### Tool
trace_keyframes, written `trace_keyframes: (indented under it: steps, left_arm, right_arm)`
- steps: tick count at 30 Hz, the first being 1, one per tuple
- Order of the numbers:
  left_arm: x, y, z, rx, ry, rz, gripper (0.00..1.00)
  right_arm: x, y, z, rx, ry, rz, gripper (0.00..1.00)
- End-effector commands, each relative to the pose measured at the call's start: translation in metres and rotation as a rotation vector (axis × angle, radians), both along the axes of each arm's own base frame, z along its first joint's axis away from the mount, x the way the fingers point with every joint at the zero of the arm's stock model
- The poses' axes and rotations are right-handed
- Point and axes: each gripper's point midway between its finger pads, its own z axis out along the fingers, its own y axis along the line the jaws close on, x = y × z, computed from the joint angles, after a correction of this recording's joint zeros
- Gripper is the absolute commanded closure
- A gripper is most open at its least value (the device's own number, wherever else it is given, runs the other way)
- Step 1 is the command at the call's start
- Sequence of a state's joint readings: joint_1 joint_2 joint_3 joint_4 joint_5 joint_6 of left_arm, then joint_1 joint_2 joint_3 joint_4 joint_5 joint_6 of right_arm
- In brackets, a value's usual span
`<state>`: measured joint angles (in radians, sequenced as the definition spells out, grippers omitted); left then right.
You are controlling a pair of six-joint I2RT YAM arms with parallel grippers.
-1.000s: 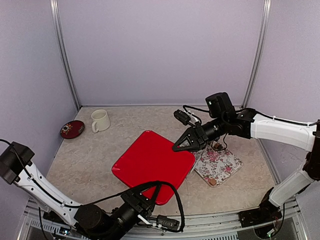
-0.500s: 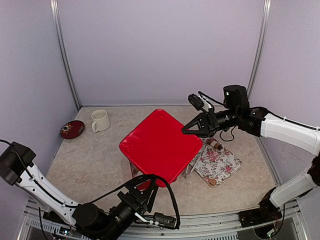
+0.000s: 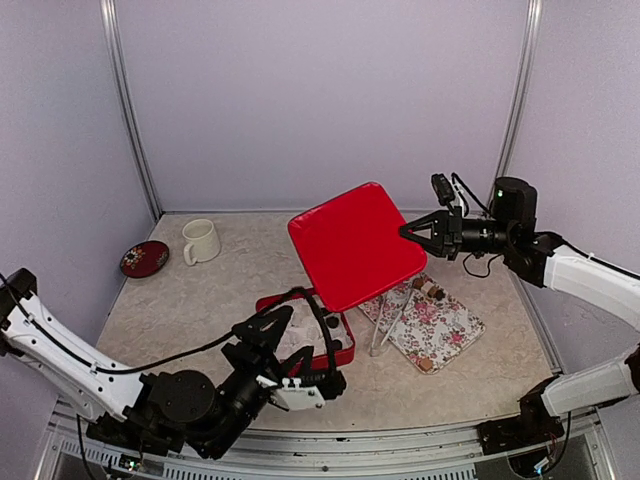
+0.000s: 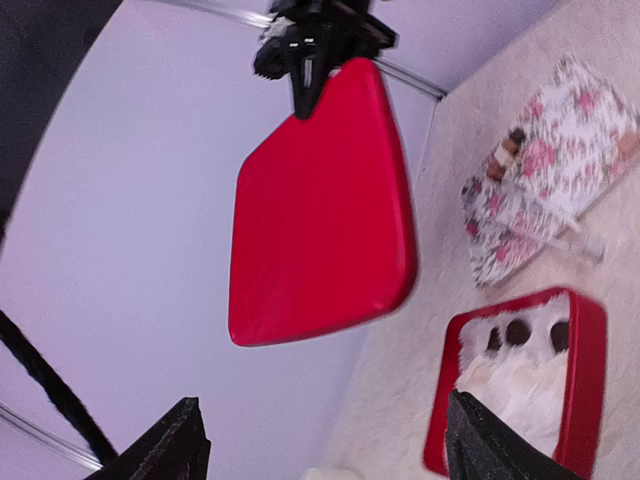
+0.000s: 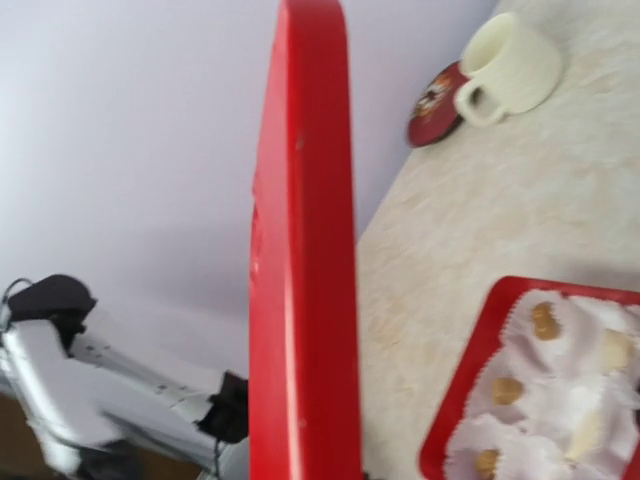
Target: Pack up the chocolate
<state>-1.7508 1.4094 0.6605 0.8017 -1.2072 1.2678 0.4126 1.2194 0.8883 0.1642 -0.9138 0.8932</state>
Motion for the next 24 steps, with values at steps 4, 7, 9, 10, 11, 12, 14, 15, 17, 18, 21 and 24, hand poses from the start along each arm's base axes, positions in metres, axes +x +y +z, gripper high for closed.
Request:
trace_keyframes:
  steps: [4,7,9,10,11,12,14,15,17,18,21,24]
  left_arm:
    - [0.068,0.020,0.034,-0.615,0.643,0.004,0.21]
    - [0.107,0.050,0.036,-0.877,0.864,0.000,0.21]
    - [0.122,0.069,0.030,-1.023,0.987,-0.022,0.22]
    - [0.125,0.074,0.025,-1.078,1.070,-0.053,0.23]
    - [0.131,0.084,0.016,-1.138,1.124,-0.041,0.24]
    - [0.136,0.091,0.007,-1.186,1.173,-0.029,0.26]
    - [0.141,0.104,-0.011,-1.263,1.231,0.002,0.27]
    - [0.144,0.109,-0.020,-1.288,1.255,0.030,0.27]
    - [0.146,0.114,-0.036,-1.335,1.299,0.068,0.27]
    - [0.145,0.115,-0.045,-1.352,1.319,0.087,0.27]
    - [0.143,0.115,-0.069,-1.386,1.379,0.125,0.26]
    - [0.143,0.118,-0.085,-1.430,1.403,0.155,0.26]
  right_arm:
    - [0.022,0.000,-0.025,0.036,-0.025,-0.104,1.00]
    - [0.022,0.016,-0.044,0.008,-0.008,-0.078,1.00]
    - [0.020,0.027,-0.054,-0.006,0.001,-0.061,1.00]
    - [0.019,0.032,-0.059,-0.006,0.009,-0.059,1.00]
    - [0.017,0.037,-0.064,0.000,0.019,-0.053,1.00]
    - [0.016,0.042,-0.068,0.007,0.030,-0.049,1.00]
    - [0.014,0.052,-0.077,0.012,0.048,-0.051,1.00]
    - [0.014,0.056,-0.082,0.011,0.060,-0.060,1.00]
    - [0.013,0.064,-0.090,0.012,0.088,-0.075,1.00]
    - [0.012,0.067,-0.094,0.014,0.104,-0.083,1.00]
    - [0.008,0.081,-0.105,0.010,0.124,-0.084,1.00]
    - [0.009,0.094,-0.113,0.019,0.145,-0.077,1.00]
